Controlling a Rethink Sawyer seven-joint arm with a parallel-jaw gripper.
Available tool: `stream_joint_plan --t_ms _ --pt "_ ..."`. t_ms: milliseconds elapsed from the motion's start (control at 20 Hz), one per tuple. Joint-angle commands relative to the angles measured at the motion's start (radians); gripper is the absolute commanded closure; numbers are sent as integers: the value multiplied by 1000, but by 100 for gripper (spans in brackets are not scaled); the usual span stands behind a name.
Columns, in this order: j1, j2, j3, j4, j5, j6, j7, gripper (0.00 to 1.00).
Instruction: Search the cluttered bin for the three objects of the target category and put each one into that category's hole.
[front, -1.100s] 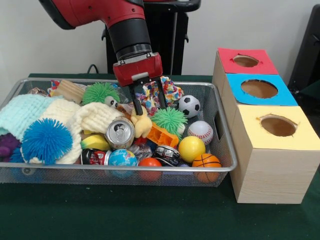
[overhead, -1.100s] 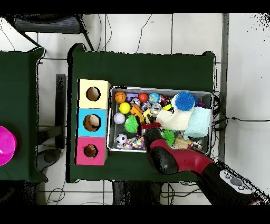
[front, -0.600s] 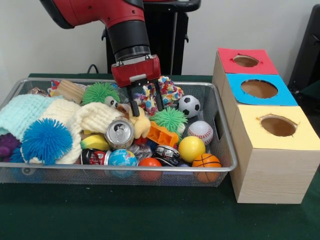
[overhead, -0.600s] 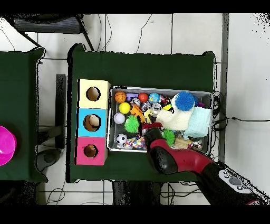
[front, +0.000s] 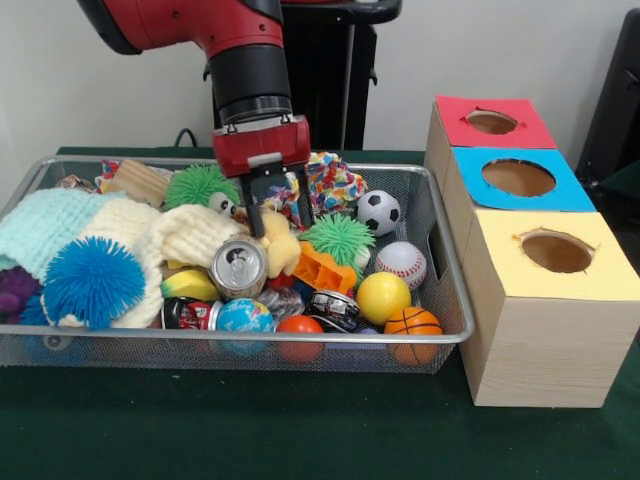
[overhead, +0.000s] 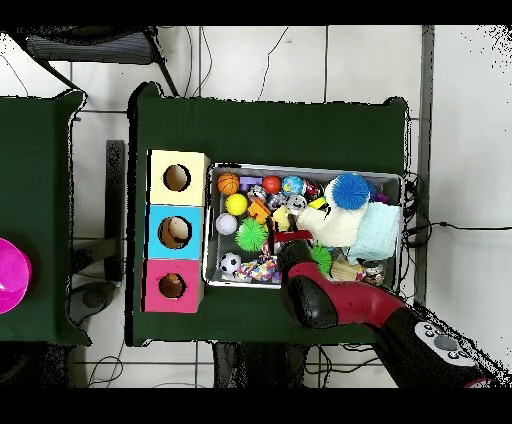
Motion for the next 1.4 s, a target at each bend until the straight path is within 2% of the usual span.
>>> stream_joint_plan --t_ms 50,700,750,950,1400 --pt "24 10 -56 -148 -3 -82 127 0" --pt "58 34 -96 -165 2 -67 136 0" --pt "61 32 -99 -165 -1 -62 137 100" --pt "88 21 -132 -160 14 -77 128 100" --pt "97 -33 -133 -131 40 -36 162 100"
